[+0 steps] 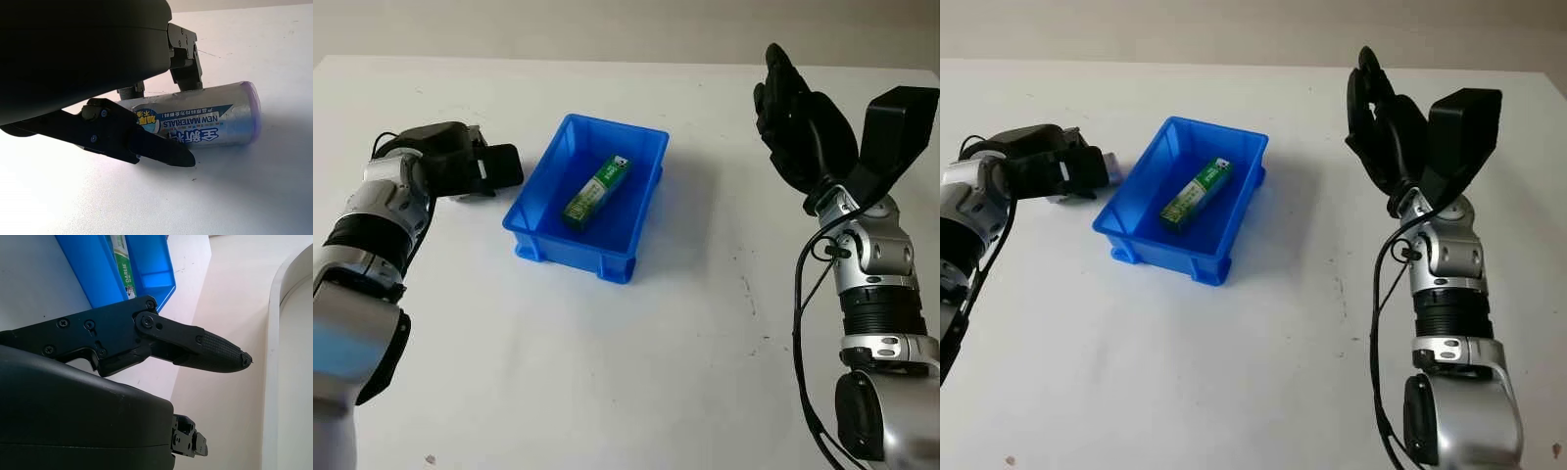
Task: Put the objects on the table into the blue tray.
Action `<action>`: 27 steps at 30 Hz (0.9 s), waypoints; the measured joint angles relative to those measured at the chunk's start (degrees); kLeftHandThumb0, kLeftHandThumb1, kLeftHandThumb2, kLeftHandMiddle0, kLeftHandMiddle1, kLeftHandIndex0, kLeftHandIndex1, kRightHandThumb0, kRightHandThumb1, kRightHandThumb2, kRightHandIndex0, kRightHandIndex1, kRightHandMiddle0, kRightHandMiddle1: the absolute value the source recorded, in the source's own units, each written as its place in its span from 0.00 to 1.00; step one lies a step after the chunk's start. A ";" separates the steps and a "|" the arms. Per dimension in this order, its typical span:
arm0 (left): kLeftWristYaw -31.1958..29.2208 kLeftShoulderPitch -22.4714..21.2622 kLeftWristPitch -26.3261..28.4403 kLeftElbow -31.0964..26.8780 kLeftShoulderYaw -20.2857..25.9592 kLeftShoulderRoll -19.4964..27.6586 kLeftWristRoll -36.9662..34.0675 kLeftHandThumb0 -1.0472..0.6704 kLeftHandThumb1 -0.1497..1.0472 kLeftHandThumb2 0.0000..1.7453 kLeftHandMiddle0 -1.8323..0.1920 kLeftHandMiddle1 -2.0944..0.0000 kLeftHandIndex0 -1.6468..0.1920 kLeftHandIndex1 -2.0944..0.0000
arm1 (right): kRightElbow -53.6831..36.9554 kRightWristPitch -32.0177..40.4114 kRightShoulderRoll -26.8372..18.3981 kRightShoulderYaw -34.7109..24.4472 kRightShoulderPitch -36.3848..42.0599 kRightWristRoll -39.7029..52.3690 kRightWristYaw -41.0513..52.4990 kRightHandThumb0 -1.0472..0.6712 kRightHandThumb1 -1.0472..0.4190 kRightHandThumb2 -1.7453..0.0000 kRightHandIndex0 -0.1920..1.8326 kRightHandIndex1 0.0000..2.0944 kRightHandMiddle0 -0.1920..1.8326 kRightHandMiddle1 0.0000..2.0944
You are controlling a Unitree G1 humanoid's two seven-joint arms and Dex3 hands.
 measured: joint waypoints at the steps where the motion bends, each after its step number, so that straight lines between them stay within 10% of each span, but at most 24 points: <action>1: 0.60 0.16 -0.75 0.00 -0.13 0.06 0.29 0.39 1.00 0.26 0.86 0.02 0.94 0.05 | 0.07 -0.03 0.00 0.00 0.00 0.00 0.01 0.17 0.00 0.60 0.00 0.00 0.00 0.00; 4: 1.75 0.29 -2.17 -0.01 -0.40 0.16 0.74 0.39 1.00 0.30 0.98 0.01 0.99 0.06 | 0.39 -0.07 0.00 0.00 -0.01 0.04 0.34 0.18 0.00 0.59 0.00 0.00 0.00 0.00; 9: 1.98 0.23 -1.10 -0.11 1.40 0.57 -0.86 0.40 1.00 0.29 0.92 0.00 1.00 0.02 | 0.94 -0.11 0.00 0.02 -0.02 -0.03 0.58 0.18 0.00 0.59 0.00 0.00 0.00 0.00; 11: 1.99 0.08 0.28 -0.23 2.03 0.62 -1.45 0.40 1.00 0.29 0.97 0.21 0.98 0.28 | 1.02 -0.13 0.00 0.02 -0.01 -0.04 0.60 0.18 0.00 0.59 0.00 0.00 0.00 0.00; 16: 3.49 -1.56 -0.11 -1.36 5.21 1.75 -3.95 0.38 1.00 0.30 0.87 0.01 0.95 0.02 | 1.04 -0.16 0.00 0.01 -0.01 0.00 0.67 0.18 0.00 0.60 0.00 0.00 0.00 0.00; 27: -2.48 -5.93 4.63 -17.04 9.93 5.01 -7.08 0.40 1.00 0.29 0.70 0.00 0.83 0.01 | 1.05 -0.16 0.14 0.01 -0.02 0.02 0.19 0.18 0.00 0.59 0.00 0.00 0.00 0.00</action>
